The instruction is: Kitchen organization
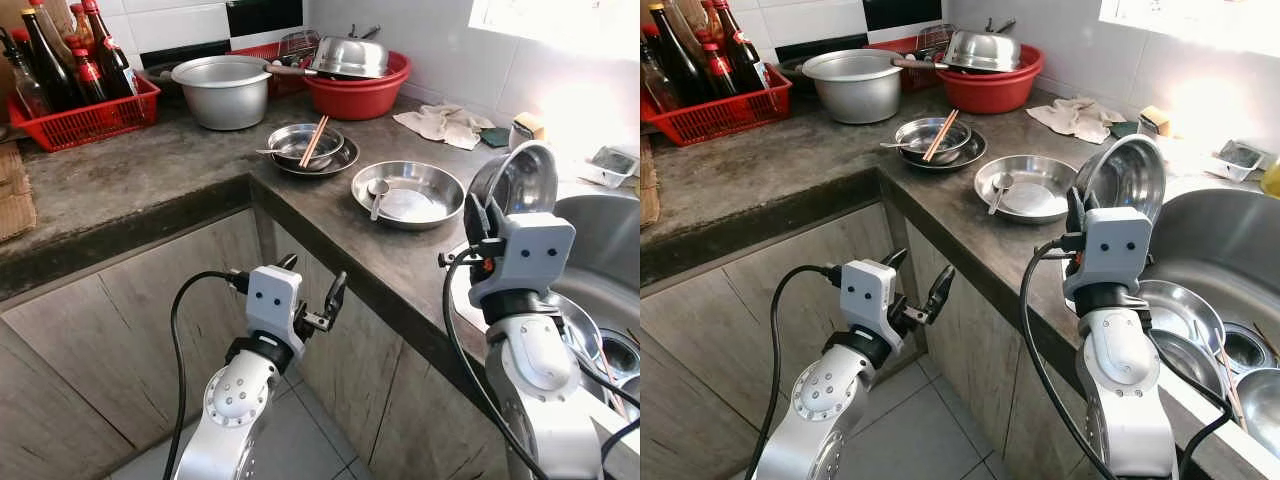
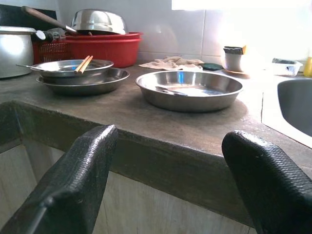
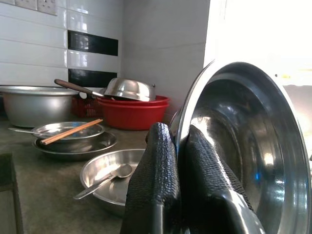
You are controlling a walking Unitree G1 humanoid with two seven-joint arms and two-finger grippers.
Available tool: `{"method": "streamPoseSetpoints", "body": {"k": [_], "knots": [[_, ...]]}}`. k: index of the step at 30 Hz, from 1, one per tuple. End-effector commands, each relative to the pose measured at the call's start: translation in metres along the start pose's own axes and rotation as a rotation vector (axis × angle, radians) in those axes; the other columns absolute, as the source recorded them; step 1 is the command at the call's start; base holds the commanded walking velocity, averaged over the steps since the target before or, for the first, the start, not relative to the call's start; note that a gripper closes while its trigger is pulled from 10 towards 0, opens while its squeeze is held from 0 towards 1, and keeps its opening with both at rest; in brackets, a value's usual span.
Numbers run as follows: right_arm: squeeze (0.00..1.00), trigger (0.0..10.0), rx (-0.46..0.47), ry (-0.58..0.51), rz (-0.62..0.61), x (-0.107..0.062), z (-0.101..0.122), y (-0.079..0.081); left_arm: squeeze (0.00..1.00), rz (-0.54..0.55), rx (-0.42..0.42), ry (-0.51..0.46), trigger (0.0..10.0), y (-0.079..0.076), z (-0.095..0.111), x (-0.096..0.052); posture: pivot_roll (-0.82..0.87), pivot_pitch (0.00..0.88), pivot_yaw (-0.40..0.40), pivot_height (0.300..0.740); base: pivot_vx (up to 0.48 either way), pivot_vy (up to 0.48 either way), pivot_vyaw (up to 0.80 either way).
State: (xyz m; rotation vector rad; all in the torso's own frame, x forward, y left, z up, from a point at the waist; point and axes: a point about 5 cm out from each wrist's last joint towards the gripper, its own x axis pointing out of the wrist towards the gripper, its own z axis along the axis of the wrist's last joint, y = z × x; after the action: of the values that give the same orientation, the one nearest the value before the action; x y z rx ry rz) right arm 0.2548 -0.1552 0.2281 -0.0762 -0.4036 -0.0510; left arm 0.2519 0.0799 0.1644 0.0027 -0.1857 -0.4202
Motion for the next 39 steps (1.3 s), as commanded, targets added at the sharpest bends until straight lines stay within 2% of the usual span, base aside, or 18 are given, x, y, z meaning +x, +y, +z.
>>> {"method": "streamPoseSetpoints", "body": {"k": [1,9,18,22,39], "knots": [[0.0,0.0,0.001,-0.014,-0.021,-0.0008,0.0054,-0.0011,0.0,-0.006,-0.005,-0.004,10.0,-0.0006,-0.0001,0.0016,0.02,0.027,-0.02,0.74,0.0,0.311,-0.8],[0.0,0.0,0.011,0.004,-0.032,-0.0001,0.0036,-0.0012,0.0,-0.018,-0.007,-0.003,10.0,-0.0017,-0.0006,0.001,0.02,0.03,-0.018,0.74,0.0,0.465,-0.8],[0.0,0.0,0.011,0.021,-0.03,0.0,0.0014,0.0014,0.0,-0.023,0.0,-0.009,10.0,-0.0019,0.001,0.0031,0.02,0.033,-0.017,0.74,0.0,0.0,-0.8],[0.0,0.0,0.014,0.027,-0.028,-0.0009,0.0007,0.0026,0.0,-0.024,0.005,-0.005,10.0,-0.0024,-0.0002,0.0023,0.02,0.031,-0.014,0.74,0.0,0.445,-0.8],[0.0,0.0,0.022,0.032,-0.008,0.0006,0.0005,0.008,0.0,-0.034,0.015,-0.008,10.0,-0.0015,-0.0002,0.0043,0.03,0.015,-0.012,0.74,0.0,0.056,-0.79]]}}
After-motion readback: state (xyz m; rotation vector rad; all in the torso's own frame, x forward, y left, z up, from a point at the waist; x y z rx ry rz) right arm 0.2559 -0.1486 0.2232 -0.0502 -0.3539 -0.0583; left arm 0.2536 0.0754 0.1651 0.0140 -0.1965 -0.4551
